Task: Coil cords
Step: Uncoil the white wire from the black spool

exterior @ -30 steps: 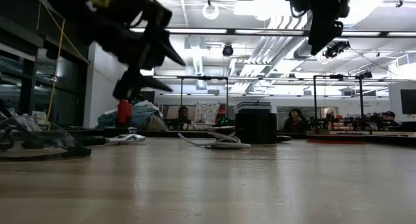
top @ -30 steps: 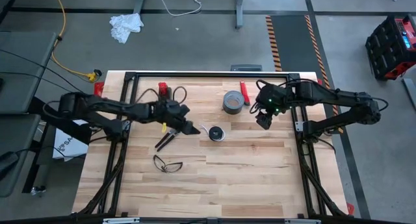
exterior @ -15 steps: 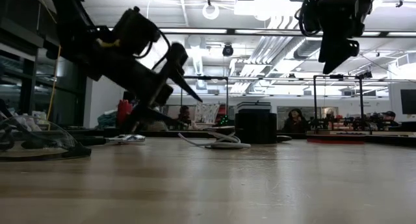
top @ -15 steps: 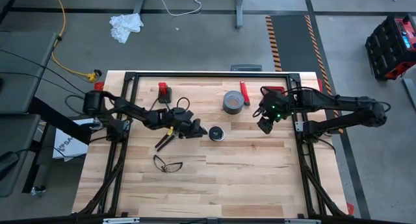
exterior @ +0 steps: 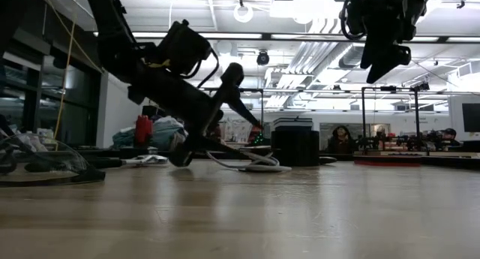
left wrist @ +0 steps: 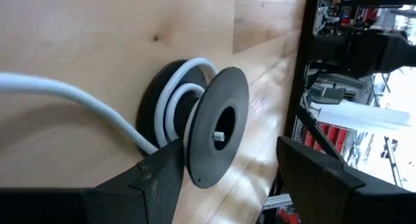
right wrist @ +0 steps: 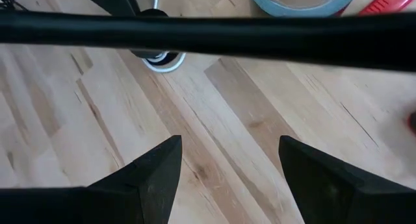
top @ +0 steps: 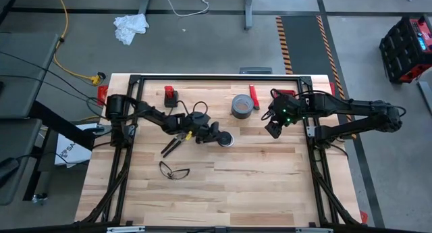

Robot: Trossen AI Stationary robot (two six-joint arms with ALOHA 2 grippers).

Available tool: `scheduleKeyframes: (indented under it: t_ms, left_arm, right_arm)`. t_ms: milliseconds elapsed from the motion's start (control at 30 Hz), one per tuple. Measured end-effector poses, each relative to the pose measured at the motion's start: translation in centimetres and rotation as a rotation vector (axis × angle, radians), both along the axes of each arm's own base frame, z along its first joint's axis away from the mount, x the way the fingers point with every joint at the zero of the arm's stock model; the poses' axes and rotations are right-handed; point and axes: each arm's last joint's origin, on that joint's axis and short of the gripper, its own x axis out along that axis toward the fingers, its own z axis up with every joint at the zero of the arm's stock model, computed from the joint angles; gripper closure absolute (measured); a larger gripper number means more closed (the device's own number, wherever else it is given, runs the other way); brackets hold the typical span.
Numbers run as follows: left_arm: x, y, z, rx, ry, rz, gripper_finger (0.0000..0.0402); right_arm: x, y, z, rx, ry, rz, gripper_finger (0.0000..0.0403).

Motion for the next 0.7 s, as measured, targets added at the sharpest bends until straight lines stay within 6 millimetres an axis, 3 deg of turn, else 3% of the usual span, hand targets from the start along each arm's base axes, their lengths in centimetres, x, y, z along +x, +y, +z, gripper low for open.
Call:
scheduleKeyframes:
  t_ms: [233,333,433,633,700]
  left_arm:
    - [-0.11,0.01,-0.16,0.001,0.019,0.014,0.0167]
    - [-0.1,0.04,-0.17,0.002,0.02,0.024,0.0187]
    - [-0.15,0.1,-0.21,0.009,0.03,0.043,0.0235]
    - [-0.13,0.19,-0.18,0.027,0.026,0.059,0.0378]
    - [-0.07,0.24,-0.07,0.034,0.015,0.059,0.0388]
  right_arm:
    - [0.06,-0.01,0.03,0.003,-0.008,-0.006,0.0151]
    - [0.06,-0.01,0.03,0.003,-0.007,-0.006,0.0151]
    - [0.06,-0.01,0.03,0.002,-0.008,-0.006,0.0151]
    - [0.06,-0.01,0.04,0.002,-0.008,-0.006,0.0151]
    - [0.07,-0.01,0.04,0.002,-0.009,-0.006,0.0151]
